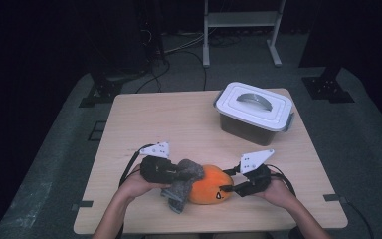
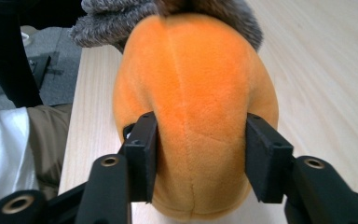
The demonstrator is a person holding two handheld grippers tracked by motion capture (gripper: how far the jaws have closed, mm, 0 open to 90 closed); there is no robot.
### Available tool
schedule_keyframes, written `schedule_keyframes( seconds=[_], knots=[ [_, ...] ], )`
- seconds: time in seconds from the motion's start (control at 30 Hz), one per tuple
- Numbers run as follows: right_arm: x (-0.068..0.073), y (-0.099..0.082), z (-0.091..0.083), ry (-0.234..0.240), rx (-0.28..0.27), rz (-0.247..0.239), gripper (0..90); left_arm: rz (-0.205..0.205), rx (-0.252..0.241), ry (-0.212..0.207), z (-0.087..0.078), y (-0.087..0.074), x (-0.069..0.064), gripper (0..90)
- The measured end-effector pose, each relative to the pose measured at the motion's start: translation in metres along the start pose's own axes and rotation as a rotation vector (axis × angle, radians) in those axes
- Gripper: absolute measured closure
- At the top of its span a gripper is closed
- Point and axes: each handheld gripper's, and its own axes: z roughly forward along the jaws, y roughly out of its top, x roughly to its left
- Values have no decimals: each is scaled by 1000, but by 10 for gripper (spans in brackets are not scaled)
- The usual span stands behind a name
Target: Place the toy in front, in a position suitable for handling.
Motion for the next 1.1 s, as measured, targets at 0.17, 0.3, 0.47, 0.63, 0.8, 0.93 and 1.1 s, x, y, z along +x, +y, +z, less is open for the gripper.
schedule_keyframes(
  seconds=[0.17, 0.3, 0.47, 0.63, 0.8, 0.93, 1.1],
  knots=[
    [1, 1, -1, -7, 21, 87, 279, 3, 4, -18, 0, -5, -4, 769],
    [-1, 2, -2, 23, 15, 122, 249, 20, 15, -45, 1, -6, -9, 768],
    [-1, 2, 5, 38, 34, 118, 222, 52, 42, -63, 4, -4, -17, 768],
    [6, 3, 5, -8, 16, 67, 416, 65, 4, -5, 0, 8, -15, 768],
    [12, 6, 7, -11, 12, 20, 437, 82, 6, -6, 7, 21, -14, 768],
    [9, 3, 6, 8, 18, 73, 329, 53, 27, -21, 14, 16, -12, 769],
    [7, 7, 2, 28, 30, 86, 246, 47, 27, -59, 17, 10, -17, 769]
  ],
)
